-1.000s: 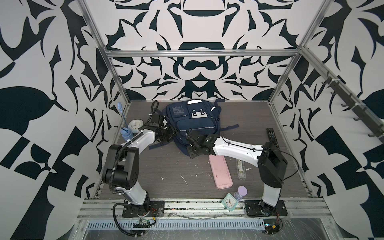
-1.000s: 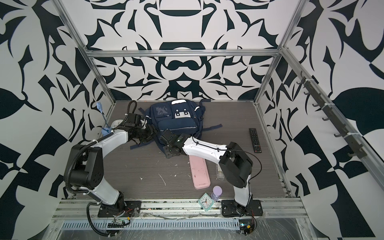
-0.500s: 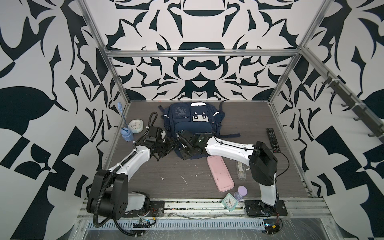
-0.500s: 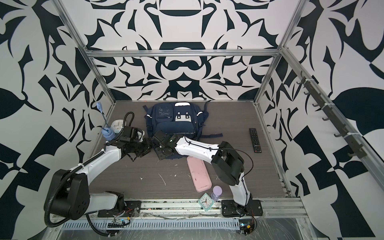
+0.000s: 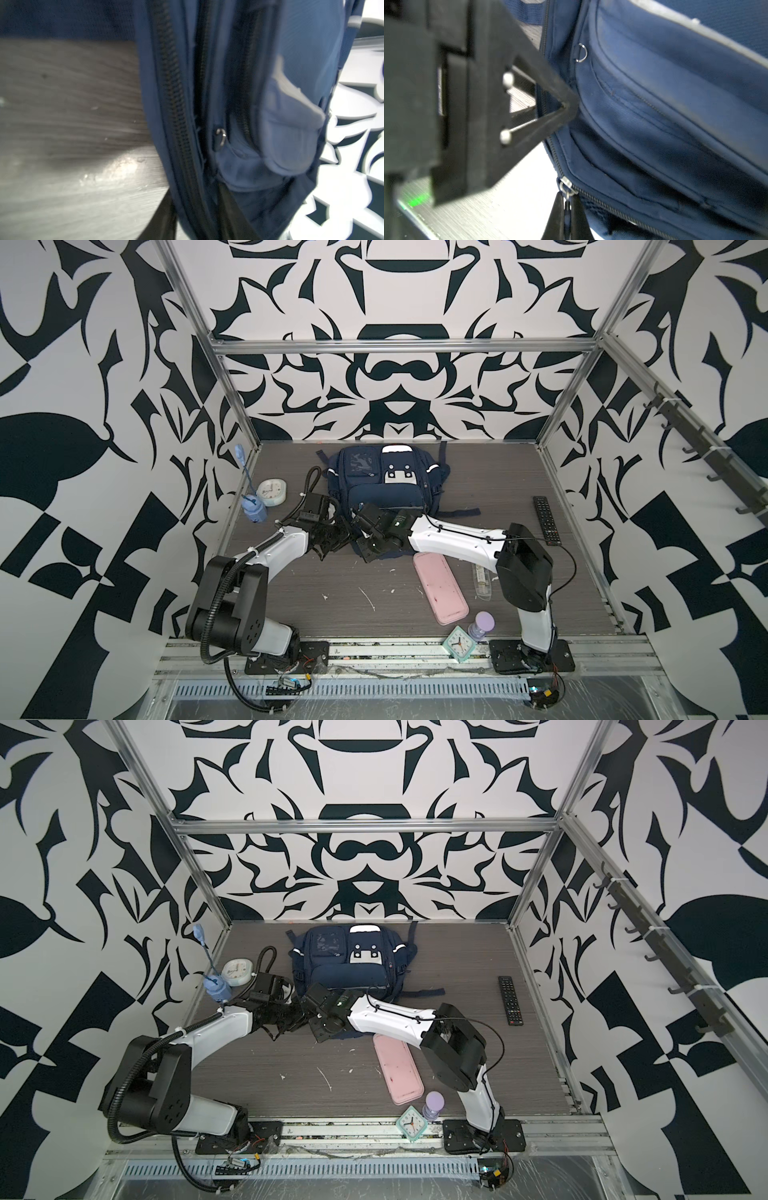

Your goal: Pack the student bag

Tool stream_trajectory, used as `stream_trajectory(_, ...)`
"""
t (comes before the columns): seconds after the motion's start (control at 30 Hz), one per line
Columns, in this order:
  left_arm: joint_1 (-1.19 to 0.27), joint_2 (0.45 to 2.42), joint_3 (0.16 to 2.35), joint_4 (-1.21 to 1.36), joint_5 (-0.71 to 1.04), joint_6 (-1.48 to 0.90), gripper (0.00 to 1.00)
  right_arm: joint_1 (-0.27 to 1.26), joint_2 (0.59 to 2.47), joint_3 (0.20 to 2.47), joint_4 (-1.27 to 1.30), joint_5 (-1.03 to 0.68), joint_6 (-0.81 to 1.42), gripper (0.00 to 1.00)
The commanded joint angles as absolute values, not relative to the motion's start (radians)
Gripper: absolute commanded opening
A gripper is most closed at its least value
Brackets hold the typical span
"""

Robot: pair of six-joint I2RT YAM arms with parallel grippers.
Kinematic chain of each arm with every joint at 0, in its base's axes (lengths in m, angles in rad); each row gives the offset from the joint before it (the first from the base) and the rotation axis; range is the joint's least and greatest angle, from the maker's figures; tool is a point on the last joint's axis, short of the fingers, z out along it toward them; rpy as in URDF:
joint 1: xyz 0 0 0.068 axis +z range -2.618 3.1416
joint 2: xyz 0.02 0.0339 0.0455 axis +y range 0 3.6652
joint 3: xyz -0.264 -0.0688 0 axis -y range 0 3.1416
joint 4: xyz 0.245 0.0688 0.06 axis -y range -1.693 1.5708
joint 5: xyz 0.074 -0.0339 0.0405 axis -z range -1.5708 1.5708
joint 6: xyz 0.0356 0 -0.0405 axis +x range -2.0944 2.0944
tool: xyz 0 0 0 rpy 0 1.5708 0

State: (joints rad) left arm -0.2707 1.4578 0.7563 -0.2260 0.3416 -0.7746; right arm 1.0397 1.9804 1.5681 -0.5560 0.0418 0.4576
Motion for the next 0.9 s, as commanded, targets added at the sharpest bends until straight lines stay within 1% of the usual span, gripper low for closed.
stream_trajectory(0.0,-0.270,1.493,0.805,-0.203,0.340,-0.769,0.16,1.052,1.894,1.543,-0.579,0.083,0.422,0.00)
stream_trajectory(0.07,-0.270,1.507,0.813,-0.209,0.345,-0.762,0.06,1.049,1.878,1.525,-0.595,0.107,0.410,0.00)
stream_trajectory(0.13,-0.267,1.510,0.816,-0.215,0.340,-0.749,0.02,1.038,1.854,1.497,-0.607,0.125,0.402,0.00)
stream_trajectory(0.2,-0.257,1.503,0.815,-0.228,0.332,-0.735,0.00,1.017,1.824,1.462,-0.607,0.132,0.401,0.00)
stream_trajectory(0.3,-0.221,1.491,0.804,-0.234,0.335,-0.721,0.00,0.955,1.760,1.381,-0.605,0.129,0.398,0.00)
stream_trajectory(0.47,-0.178,1.483,0.804,-0.247,0.353,-0.701,0.00,0.769,1.637,1.239,-0.605,0.114,0.393,0.00)
stream_trajectory(0.53,-0.176,1.489,0.811,-0.246,0.357,-0.701,0.01,0.721,1.599,1.203,-0.596,0.098,0.396,0.00)
stream_trajectory(0.73,-0.177,1.547,0.854,-0.229,0.377,-0.715,0.08,0.733,1.584,1.182,-0.563,0.055,0.421,0.00)
stream_trajectory(0.87,-0.177,1.569,0.897,-0.221,0.370,-0.721,0.09,0.756,1.603,1.191,-0.541,0.051,0.435,0.00)
